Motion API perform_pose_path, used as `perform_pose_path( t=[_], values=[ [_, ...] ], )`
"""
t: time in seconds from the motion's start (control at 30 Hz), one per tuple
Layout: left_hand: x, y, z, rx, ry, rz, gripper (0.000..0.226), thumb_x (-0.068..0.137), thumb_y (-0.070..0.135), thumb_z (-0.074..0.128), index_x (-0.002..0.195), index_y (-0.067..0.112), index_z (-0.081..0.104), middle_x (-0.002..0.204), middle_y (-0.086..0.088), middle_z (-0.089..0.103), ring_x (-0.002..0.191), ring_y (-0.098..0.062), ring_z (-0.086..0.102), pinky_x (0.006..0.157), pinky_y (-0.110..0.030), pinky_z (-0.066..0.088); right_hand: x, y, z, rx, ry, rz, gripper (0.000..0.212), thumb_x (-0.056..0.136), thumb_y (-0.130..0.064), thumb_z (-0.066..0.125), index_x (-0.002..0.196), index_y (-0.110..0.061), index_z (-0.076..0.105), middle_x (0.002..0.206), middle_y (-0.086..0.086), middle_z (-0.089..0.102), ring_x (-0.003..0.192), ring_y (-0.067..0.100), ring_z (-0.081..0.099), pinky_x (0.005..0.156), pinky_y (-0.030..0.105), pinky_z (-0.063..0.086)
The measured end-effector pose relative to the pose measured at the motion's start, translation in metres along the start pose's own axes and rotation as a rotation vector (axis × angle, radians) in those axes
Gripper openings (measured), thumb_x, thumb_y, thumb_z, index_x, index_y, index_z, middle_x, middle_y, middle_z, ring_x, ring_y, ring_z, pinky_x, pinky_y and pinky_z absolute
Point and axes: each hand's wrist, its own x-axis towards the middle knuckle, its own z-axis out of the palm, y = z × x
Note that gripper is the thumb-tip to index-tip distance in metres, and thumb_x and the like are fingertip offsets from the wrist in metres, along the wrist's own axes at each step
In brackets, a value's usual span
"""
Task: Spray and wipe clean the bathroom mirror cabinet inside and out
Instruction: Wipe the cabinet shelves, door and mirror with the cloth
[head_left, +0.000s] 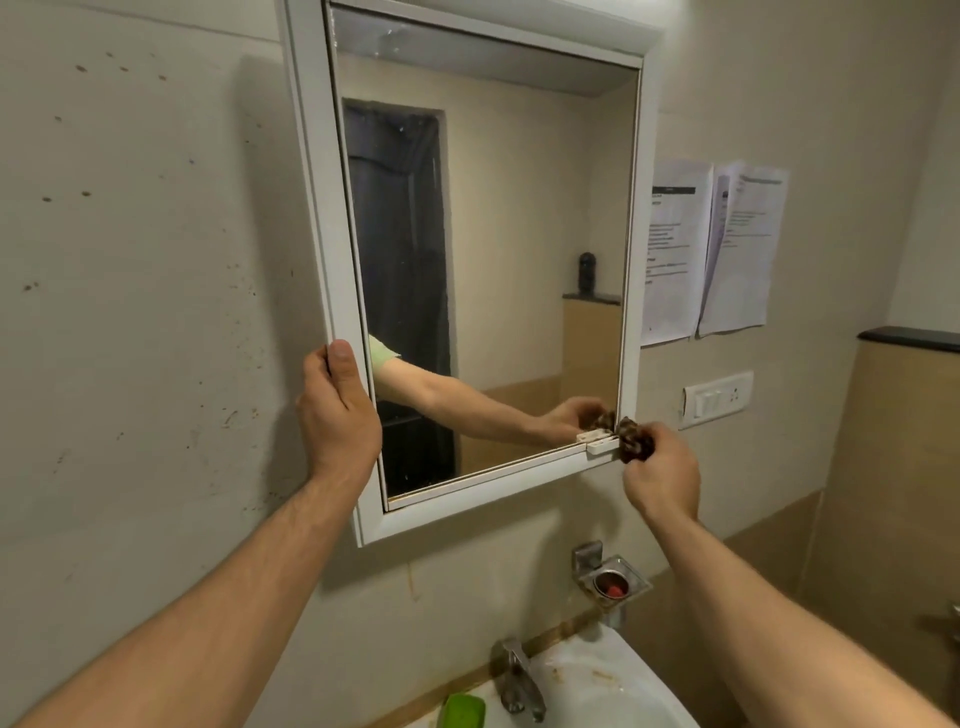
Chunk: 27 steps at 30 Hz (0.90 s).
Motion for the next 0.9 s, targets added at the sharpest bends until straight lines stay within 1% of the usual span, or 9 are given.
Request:
perform_pose_path(
  t=[0.1,0.23,0.3,0.4,0.57,0.67,0.77,0.83,0.9],
  values=[
    [0.001,-0.003,0.0,-0.004,-0.007,0.012,0.054,0.106,0.048,0.028,0.117,0.002,0.054,0.082,0.005,0.052,0.069,0.002,0.056,0.053,0.0,0.037,-0.012,0.006,0.006,0.095,0.048,-0.023,0.042,0.086,0.003,0.058,0.118,-0.021,0.069,0.115,0.0,0.068,0.102,0.019,0.061,0.091,0.031,0.048],
    [0.002,-0.007,0.0,-0.014,-0.012,0.029,0.051,0.108,0.044,0.028,0.113,0.0,0.053,0.076,0.011,0.047,0.068,0.016,0.054,0.052,-0.001,0.038,-0.002,-0.016,-0.006,0.039,0.054,-0.305,0.041,0.089,0.001,0.062,0.125,-0.017,0.071,0.127,0.002,0.066,0.117,0.025,0.058,0.106,0.04,0.048],
    [0.001,-0.009,0.0,-0.006,-0.013,0.03,0.047,0.108,0.043,0.029,0.11,0.003,0.053,0.075,0.012,0.047,0.067,0.017,0.053,0.052,-0.001,0.038,-0.009,-0.032,-0.002,-0.001,0.036,-0.431,0.039,0.088,0.0,0.065,0.123,-0.014,0.071,0.128,0.004,0.067,0.117,0.027,0.057,0.104,0.042,0.048],
    [0.001,-0.004,0.001,-0.02,0.008,0.03,0.04,0.108,0.044,0.03,0.106,0.011,0.053,0.076,0.014,0.05,0.07,0.017,0.054,0.055,-0.002,0.038,-0.051,-0.042,0.013,-0.044,-0.003,-0.513,0.038,0.084,0.002,0.067,0.119,-0.013,0.073,0.127,0.007,0.067,0.115,0.029,0.058,0.101,0.044,0.051],
    [0.001,-0.004,0.001,-0.025,-0.002,-0.03,0.042,0.106,0.048,0.031,0.109,0.013,0.053,0.081,0.019,0.053,0.075,0.019,0.054,0.058,-0.001,0.037,-0.12,-0.062,0.035,0.053,-0.039,-0.445,0.034,0.092,-0.011,0.067,0.126,-0.019,0.072,0.129,0.001,0.068,0.116,0.023,0.059,0.099,0.046,0.051],
    [0.002,0.0,-0.001,-0.037,-0.067,-0.068,0.033,0.106,0.05,0.03,0.106,0.021,0.046,0.082,0.017,0.052,0.074,0.02,0.052,0.06,-0.001,0.038,-0.159,-0.093,0.051,0.165,-0.097,-0.559,0.031,0.092,-0.014,0.07,0.123,-0.017,0.074,0.124,0.005,0.07,0.108,0.025,0.061,0.093,0.04,0.055],
    [0.003,0.003,-0.007,-0.056,-0.154,-0.125,0.032,0.105,0.054,0.027,0.109,0.026,0.042,0.087,0.019,0.049,0.074,0.022,0.05,0.061,0.0,0.037,-0.202,-0.126,0.062,0.255,-0.185,-0.634,0.03,0.095,-0.015,0.067,0.124,-0.015,0.075,0.123,0.006,0.069,0.105,0.027,0.062,0.091,0.037,0.055],
    [0.003,0.009,-0.014,-0.058,-0.229,-0.181,0.034,0.104,0.057,0.024,0.113,0.029,0.04,0.091,0.021,0.048,0.081,0.012,0.052,0.063,-0.005,0.035,-0.203,-0.132,0.051,0.272,-0.274,-0.692,0.031,0.096,-0.015,0.067,0.126,-0.016,0.074,0.125,0.005,0.069,0.109,0.025,0.062,0.094,0.037,0.055],
    [0.005,0.01,-0.018,-0.036,-0.279,-0.211,0.038,0.105,0.057,0.023,0.118,0.026,0.042,0.093,0.02,0.048,0.083,0.005,0.049,0.065,-0.011,0.033,-0.185,-0.128,0.032,0.213,-0.438,-0.841,0.032,0.093,-0.016,0.07,0.124,-0.02,0.075,0.126,0.001,0.069,0.113,0.021,0.062,0.097,0.036,0.054]
  ],
)
